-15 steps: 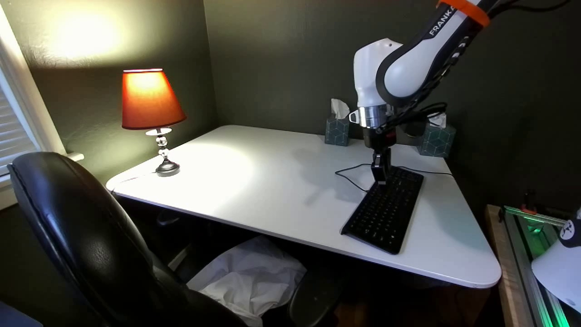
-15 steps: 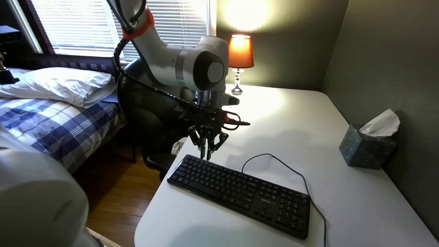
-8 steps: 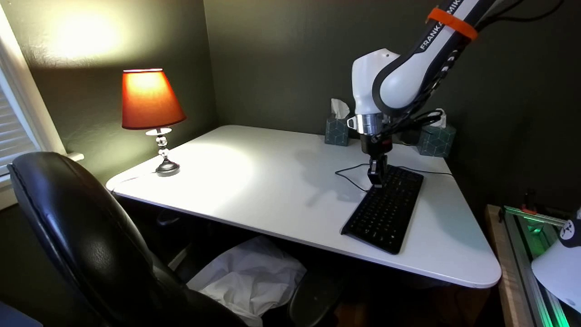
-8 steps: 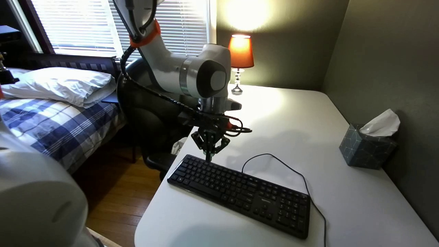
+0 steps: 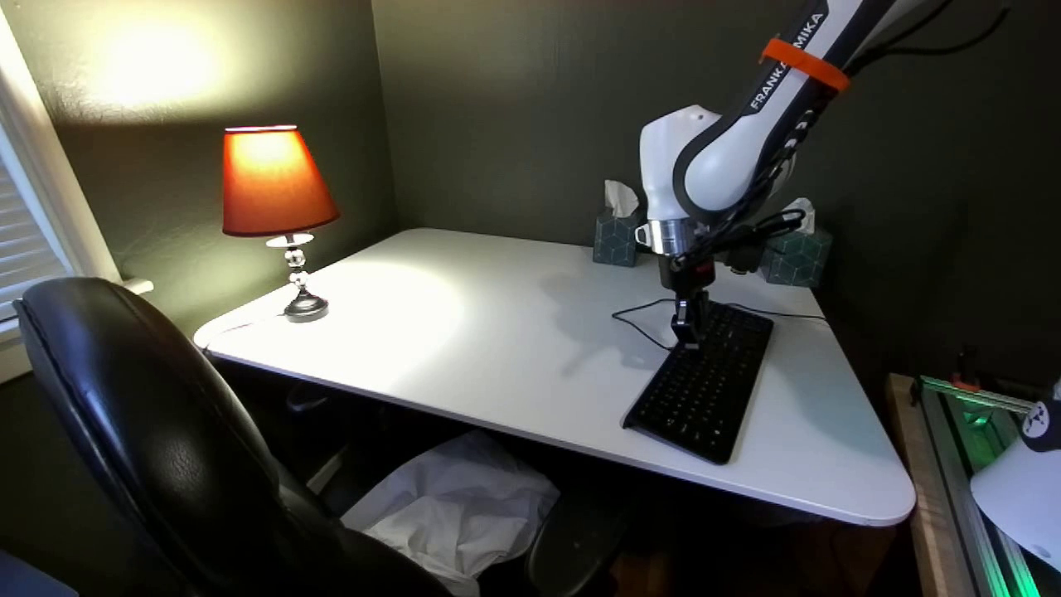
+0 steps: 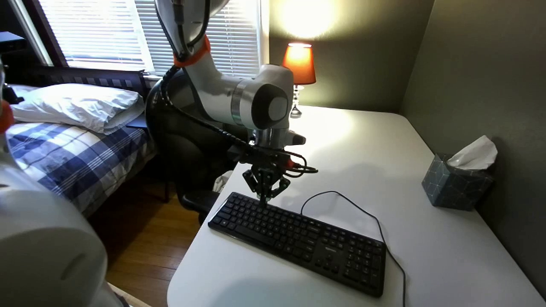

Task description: Press the button on the keyboard

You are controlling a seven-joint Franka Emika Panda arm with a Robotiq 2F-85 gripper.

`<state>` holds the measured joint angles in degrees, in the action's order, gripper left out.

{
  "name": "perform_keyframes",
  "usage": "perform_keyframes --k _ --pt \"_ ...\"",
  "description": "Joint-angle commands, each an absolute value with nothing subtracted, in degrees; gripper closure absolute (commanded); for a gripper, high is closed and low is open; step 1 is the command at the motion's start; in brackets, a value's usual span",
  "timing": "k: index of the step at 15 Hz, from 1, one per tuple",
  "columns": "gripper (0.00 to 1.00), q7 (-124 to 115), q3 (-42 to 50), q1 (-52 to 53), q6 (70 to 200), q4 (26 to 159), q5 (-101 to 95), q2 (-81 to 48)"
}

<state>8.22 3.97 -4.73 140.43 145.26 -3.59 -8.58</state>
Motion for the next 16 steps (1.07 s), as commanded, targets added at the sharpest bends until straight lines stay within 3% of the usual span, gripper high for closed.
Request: perform_keyframes --k 1,16 --pt "1.00 7.88 4.30 -4.95 140.32 143.90 -4.00 -10.98" --pt "1.00 7.44 4.57 -5.14 138.04 141.10 -4.51 -14.75"
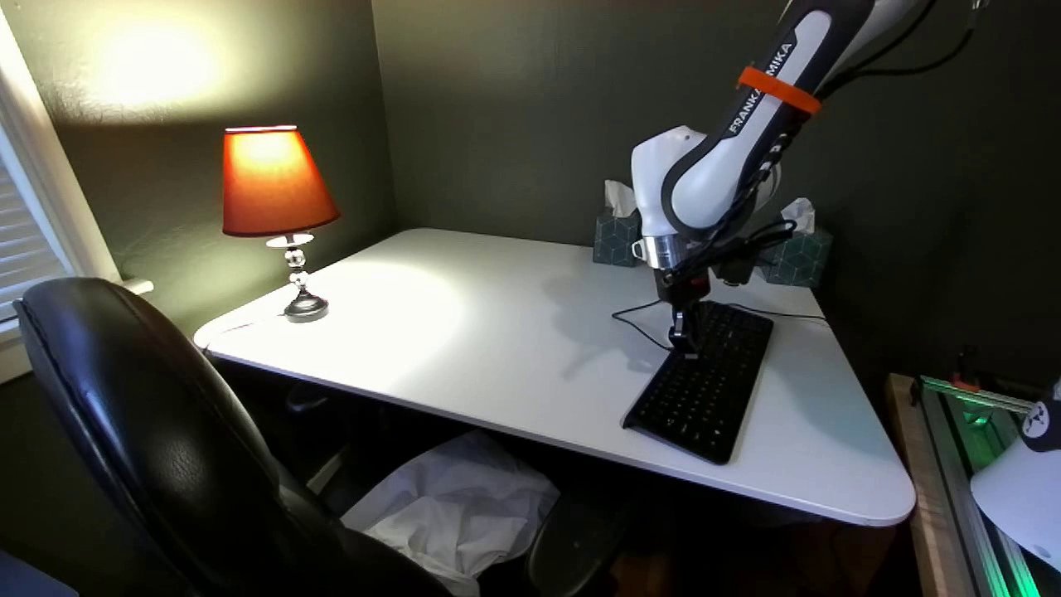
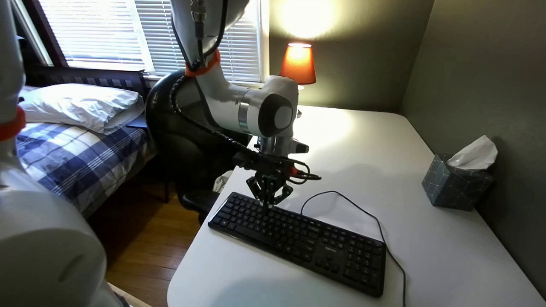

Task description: Press the button on the keyboard

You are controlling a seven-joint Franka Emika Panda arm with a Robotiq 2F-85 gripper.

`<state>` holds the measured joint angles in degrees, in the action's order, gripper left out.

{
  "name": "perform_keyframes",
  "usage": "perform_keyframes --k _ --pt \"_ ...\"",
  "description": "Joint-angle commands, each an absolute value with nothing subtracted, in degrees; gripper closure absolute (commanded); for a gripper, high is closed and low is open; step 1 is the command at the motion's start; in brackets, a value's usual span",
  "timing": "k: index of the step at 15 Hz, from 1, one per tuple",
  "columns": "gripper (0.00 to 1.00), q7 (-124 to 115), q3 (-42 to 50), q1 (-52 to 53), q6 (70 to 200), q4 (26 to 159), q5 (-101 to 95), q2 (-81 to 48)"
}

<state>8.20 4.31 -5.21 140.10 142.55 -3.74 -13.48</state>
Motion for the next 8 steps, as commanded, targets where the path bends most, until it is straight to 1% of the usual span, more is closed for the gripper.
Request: perform_keyframes --k 1,8 --pt "1.00 7.57 4.52 -5.19 137.72 140.89 -4.34 -14.95" --pt "1.00 7.52 4.51 -5.18 135.42 139.63 -4.38 -15.98"
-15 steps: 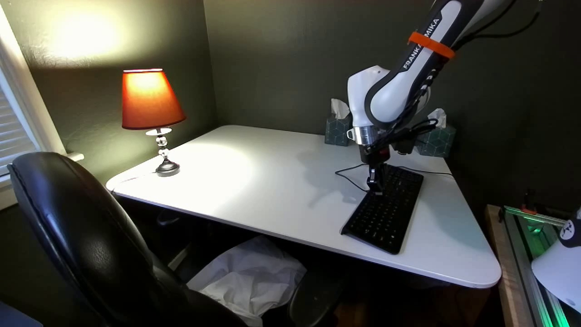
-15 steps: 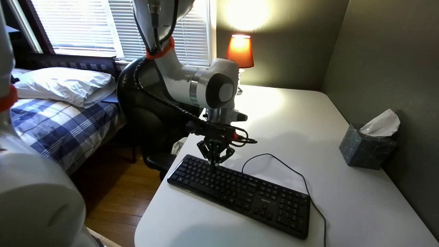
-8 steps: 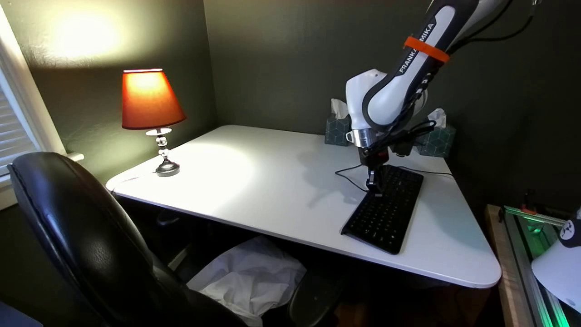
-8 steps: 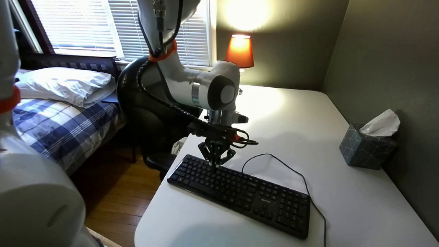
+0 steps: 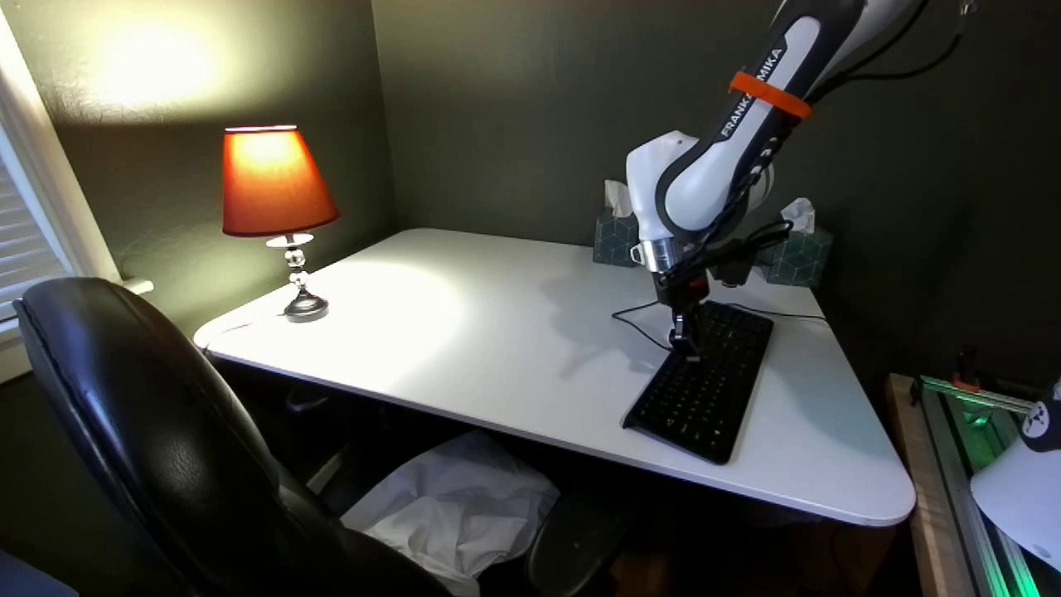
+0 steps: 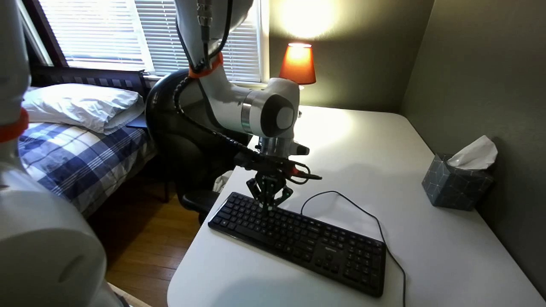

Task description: Press the button on the keyboard

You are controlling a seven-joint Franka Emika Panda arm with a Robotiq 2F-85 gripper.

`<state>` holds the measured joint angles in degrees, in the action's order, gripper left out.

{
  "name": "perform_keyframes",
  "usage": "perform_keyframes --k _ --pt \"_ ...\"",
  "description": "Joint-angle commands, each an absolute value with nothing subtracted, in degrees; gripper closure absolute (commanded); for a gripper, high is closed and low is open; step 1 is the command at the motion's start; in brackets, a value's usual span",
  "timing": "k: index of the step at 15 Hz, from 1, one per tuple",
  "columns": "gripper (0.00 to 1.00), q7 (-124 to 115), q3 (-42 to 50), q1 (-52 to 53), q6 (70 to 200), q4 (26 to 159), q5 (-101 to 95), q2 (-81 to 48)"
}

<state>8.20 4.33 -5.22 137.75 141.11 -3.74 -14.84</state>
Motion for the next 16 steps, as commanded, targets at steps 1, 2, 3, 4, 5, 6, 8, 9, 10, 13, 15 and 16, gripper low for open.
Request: perform_keyframes --k 1,2,3,4,5,6,8,9,10,13,15,16 --pt "1.00 7.51 4.51 -5.18 135.08 139.42 -4.36 -16.10" --pt "1.00 7.61 4.45 -5.20 134.76 139.22 -4.28 -16.29" --pt "1.00 7.68 4.42 -5.21 134.55 139.05 -4.22 -16.44" --pt "1.00 7.72 4.38 -5.23 134.47 138.92 -4.13 -16.59" --pt "1.00 7.84 4.34 -5.27 134.32 138.72 -4.01 -16.79" --pt "1.00 7.87 4.32 -5.28 134.10 138.54 -3.98 -16.96" --pt "1.00 7.78 4.33 -5.25 133.83 138.15 -4.07 -17.41" --pt "1.00 7.79 4.33 -5.26 133.85 138.02 -4.07 -17.57" --pt "1.00 7.81 4.33 -5.28 133.87 137.96 -4.05 -17.69" --pt "1.00 7.75 4.23 -5.21 133.98 137.75 -3.99 -18.04" --pt "1.00 7.74 4.17 -5.15 133.85 137.49 -4.00 -18.33" --pt "1.00 7.77 4.16 -5.16 133.80 137.33 -3.99 -18.51"
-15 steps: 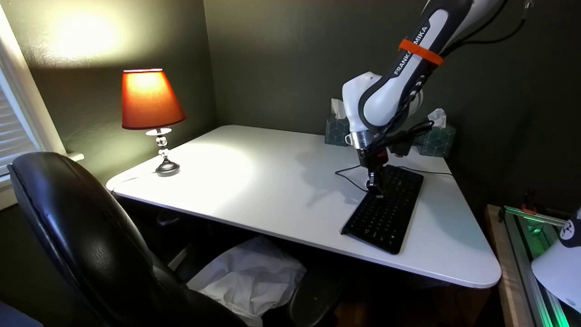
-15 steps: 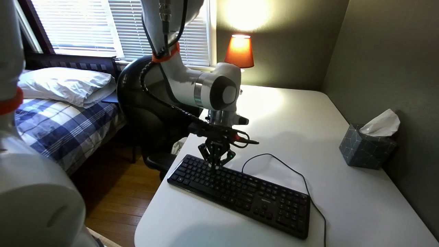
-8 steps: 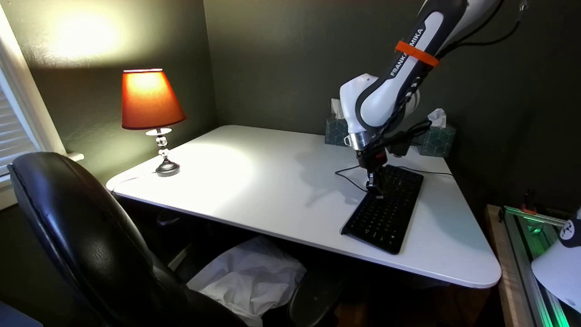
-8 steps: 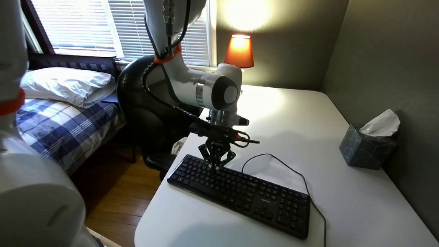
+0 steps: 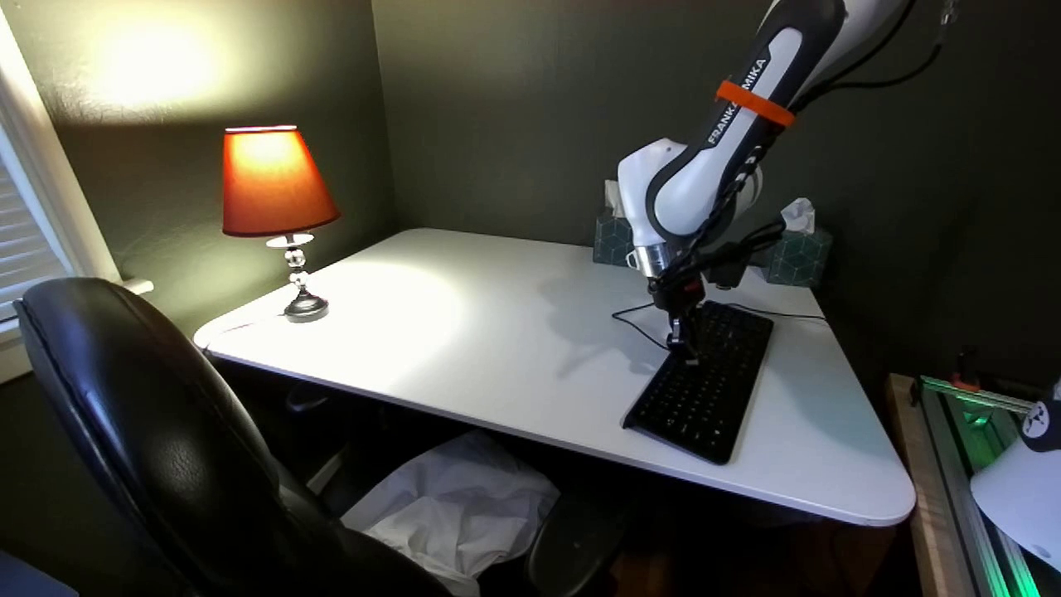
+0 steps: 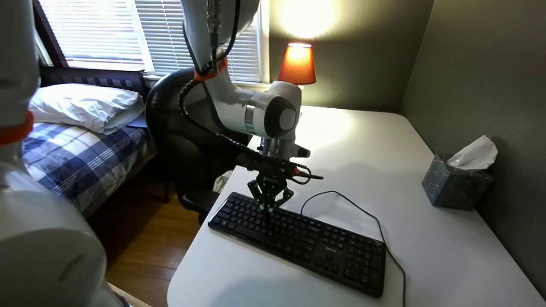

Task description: Press the button on the keyboard

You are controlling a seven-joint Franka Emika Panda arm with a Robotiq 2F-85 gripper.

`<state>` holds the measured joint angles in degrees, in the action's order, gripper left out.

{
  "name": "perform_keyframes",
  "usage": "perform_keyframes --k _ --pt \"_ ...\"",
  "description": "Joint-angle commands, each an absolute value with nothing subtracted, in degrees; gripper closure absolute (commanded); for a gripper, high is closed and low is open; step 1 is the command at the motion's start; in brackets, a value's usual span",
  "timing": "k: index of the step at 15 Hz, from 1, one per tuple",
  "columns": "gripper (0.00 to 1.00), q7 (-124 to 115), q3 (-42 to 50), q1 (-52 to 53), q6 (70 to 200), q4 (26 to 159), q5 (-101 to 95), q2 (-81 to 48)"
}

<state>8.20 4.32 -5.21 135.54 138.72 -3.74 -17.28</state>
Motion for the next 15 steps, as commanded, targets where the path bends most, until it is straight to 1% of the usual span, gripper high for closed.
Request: perform_keyframes --k 1,15 --pt "1.00 7.77 4.16 -5.19 133.78 137.20 -3.93 -18.67" --pt "1.00 7.67 3.94 -5.17 132.82 135.54 -3.70 -20.53"
